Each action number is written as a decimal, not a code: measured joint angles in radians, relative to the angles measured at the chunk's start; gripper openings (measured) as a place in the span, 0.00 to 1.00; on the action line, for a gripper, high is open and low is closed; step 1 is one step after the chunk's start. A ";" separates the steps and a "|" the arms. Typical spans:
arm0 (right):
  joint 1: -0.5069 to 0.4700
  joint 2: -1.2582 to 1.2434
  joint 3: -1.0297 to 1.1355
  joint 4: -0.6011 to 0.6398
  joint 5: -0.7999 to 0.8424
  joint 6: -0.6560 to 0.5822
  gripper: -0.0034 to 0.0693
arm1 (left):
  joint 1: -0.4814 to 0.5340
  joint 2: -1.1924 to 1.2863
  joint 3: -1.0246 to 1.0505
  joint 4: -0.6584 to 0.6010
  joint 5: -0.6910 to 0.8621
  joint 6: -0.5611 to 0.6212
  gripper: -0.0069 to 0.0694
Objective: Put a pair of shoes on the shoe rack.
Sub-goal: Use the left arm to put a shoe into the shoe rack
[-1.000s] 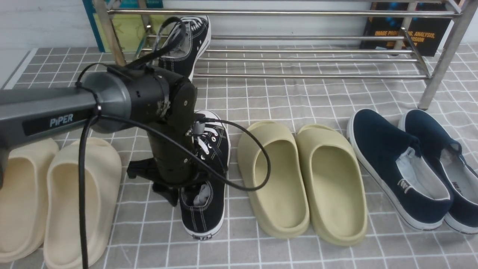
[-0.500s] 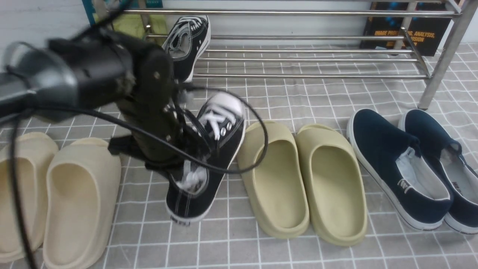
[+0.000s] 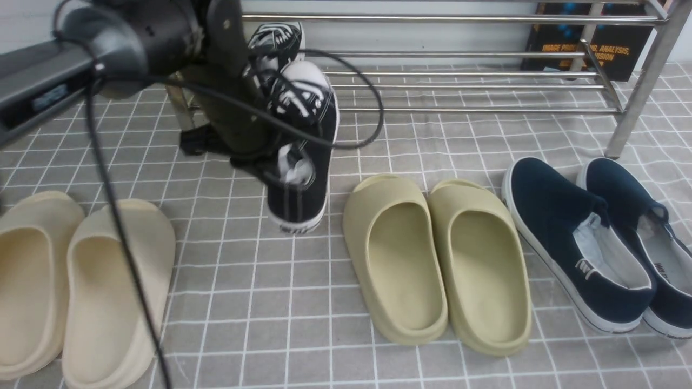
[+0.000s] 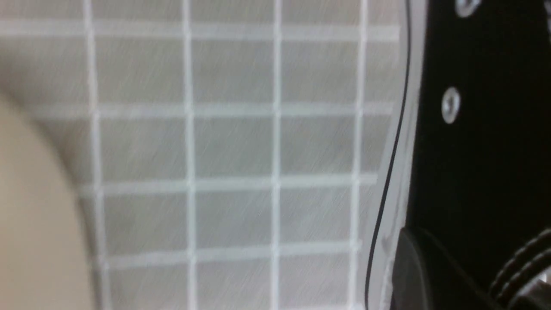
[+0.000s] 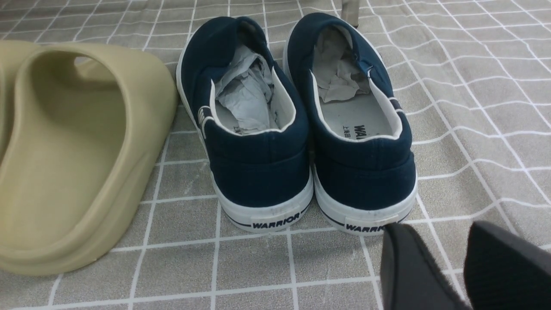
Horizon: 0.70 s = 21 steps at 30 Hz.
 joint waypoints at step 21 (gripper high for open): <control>0.000 0.000 0.000 0.001 0.000 0.000 0.38 | 0.056 0.446 -0.675 -0.054 0.003 -0.022 0.10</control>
